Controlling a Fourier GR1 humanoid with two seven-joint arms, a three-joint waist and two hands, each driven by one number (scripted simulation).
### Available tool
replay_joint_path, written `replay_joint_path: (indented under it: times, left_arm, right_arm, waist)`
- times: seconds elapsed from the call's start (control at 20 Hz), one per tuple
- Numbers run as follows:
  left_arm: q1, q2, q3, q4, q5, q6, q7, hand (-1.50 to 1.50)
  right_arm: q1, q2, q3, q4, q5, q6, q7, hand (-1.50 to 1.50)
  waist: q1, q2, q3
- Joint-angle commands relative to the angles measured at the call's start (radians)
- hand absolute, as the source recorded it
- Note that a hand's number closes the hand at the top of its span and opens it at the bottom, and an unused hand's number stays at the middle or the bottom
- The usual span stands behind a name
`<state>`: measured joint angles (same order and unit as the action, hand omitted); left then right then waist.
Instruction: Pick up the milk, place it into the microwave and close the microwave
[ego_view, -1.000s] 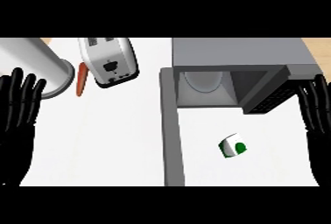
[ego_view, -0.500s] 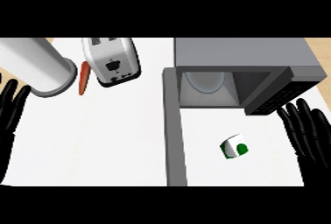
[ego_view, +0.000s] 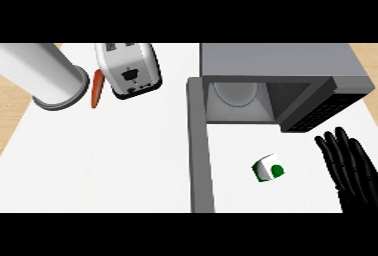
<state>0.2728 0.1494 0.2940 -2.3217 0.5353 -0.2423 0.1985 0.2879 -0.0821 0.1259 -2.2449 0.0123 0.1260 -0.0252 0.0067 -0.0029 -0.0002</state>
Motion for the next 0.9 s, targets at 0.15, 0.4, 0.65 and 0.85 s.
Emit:
replay_joint_path:
  times: [0.15, 0.4, 0.65, 0.85]
  left_arm:
    - [0.114, -0.059, 0.052, -0.065, 0.054, -0.090, -0.035, -1.50]
    - [0.193, -0.016, 0.158, -0.115, 0.194, -0.135, 0.003, -1.50]
    - [0.152, -0.003, 0.188, -0.035, 0.190, -0.170, -0.021, -1.50]
    - [0.219, 0.013, 0.226, -0.104, 0.288, -0.167, 0.018, -1.50]
  right_arm:
    - [-0.031, 0.041, 0.013, 0.153, 0.099, -0.042, -0.060, -1.50]
    - [0.024, 0.020, -0.102, 0.318, 0.058, -0.031, -0.215, -1.50]
    - [-0.028, 0.041, -0.119, 0.412, 0.120, -0.098, -0.221, -1.50]
    - [-0.031, -0.007, -0.196, 0.626, 0.088, -0.057, -0.353, -1.50]
  waist:
    - [0.002, 0.001, 0.000]
    - [0.008, 0.000, 0.001]
    - [0.001, 0.001, 0.000]
    - [0.008, 0.001, 0.002]
